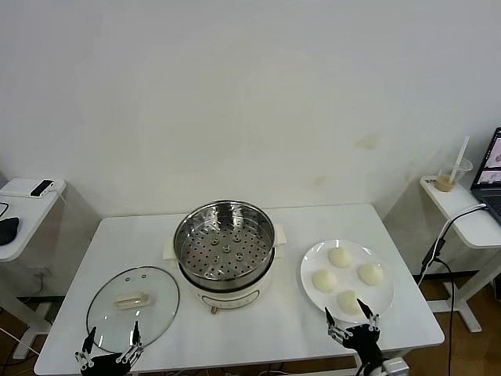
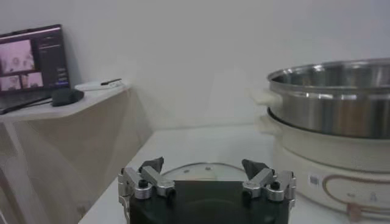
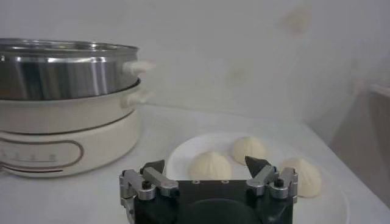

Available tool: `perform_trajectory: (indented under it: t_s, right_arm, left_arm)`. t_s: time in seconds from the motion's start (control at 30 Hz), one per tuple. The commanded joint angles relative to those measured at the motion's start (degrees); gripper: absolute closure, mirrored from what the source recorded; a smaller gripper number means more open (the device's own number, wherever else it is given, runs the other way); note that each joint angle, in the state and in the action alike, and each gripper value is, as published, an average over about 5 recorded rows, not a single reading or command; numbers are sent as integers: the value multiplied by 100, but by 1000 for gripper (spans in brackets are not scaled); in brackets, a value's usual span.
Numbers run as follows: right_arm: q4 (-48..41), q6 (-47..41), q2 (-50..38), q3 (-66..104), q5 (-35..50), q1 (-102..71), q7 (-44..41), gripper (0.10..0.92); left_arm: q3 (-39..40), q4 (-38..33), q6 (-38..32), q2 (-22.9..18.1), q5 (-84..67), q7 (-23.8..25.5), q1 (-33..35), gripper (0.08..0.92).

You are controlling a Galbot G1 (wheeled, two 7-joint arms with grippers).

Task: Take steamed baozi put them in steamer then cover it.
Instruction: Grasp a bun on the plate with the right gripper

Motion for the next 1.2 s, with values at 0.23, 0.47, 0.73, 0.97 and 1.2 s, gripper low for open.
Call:
perform_trajectory:
  t_s: [0.23, 0.47, 0.73, 0.97, 1.2]
  right_arm:
    - [-190, -329, -604, 280, -1165, 867, -103, 203]
    - [-898, -868, -1918, 288, -2501, 2293, -1094, 203]
    - [-2101, -846, -3297, -922, -3131, 4439, -3087, 203]
    - [-3173, -519, -4013, -3053, -3181, 6570, -4844, 203]
    - [-3943, -119, -4069, -5062, -2988, 8122, -6035, 203]
  left_arm:
    - [-32, -122, 339, 19, 593, 183, -117, 177]
    - [-74, -154, 233, -14, 826, 273, -179, 177]
    - [-99, -231, 182, -100, 1005, 285, -208, 177]
    - [-146, -228, 156, -57, 1077, 292, -278, 177]
    - [-183, -255, 162, -23, 1065, 303, -379, 177]
